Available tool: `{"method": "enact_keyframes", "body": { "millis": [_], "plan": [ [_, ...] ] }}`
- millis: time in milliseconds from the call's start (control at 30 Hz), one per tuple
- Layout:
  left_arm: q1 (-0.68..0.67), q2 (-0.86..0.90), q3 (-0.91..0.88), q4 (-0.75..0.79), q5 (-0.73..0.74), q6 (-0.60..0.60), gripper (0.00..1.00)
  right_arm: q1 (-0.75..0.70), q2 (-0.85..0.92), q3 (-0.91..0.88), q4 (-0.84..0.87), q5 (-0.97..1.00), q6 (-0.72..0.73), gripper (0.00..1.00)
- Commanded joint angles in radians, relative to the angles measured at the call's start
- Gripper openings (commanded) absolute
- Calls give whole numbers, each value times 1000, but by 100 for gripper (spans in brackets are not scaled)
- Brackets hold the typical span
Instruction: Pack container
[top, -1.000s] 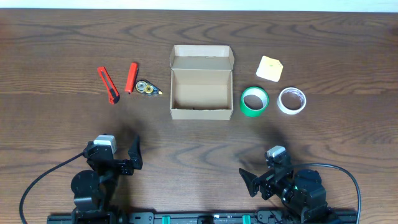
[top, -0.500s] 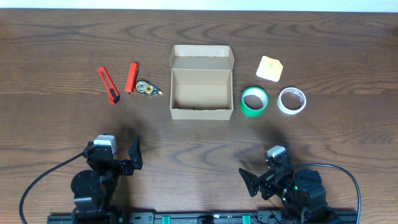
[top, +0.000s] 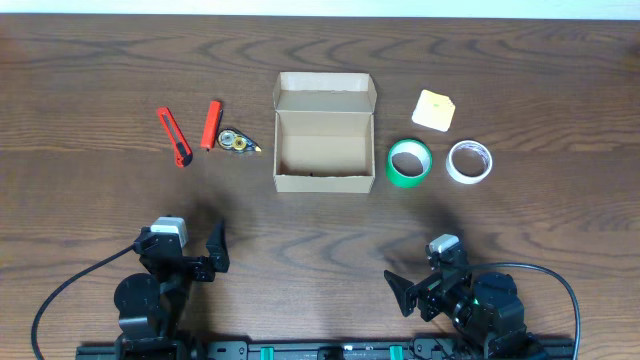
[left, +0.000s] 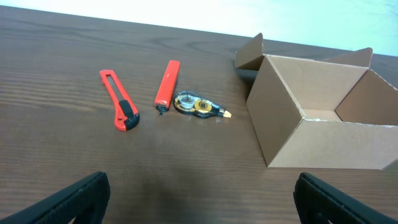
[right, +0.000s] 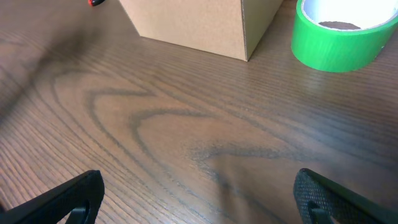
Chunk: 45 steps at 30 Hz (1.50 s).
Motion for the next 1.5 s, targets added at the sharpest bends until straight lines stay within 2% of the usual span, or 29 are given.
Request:
{"method": "enact_keyframes", "body": {
  "millis": [0,700,800,867,1000,1067,1167,1300,1400,1467],
  "plan": [
    [6,-8,-22,-3,3,14,95,8,-9,-3,-1,10,-11,99],
    [6,-8,-22,-3,4,14,95,8,-9,-3,1,11,-11,99],
    [6,-8,-22,-3,3,14,95,8,-9,-3,47,11,-2,99],
    [6,-8,-22,-3,3,14,96,7,-9,-3,114,50,121,99],
    [6,-8,-22,-3,3,14,96,6,-9,-3,145,100,557,99],
    [6,-8,-23,-3,3,14,95,6,-9,-3,144,105,637,99],
    [6,-8,-22,-3,3,14,96,6,-9,-3,204,123,636,99],
    [6,-8,-22,-3,4,14,96,-13,36,3,346,207,485,99],
    [6,-8,-22,-3,3,14,96,-61,165,38,418,214,459,99],
    [6,-8,-23,-3,4,14,95,-99,287,81,456,189,389,99]
  ]
}}
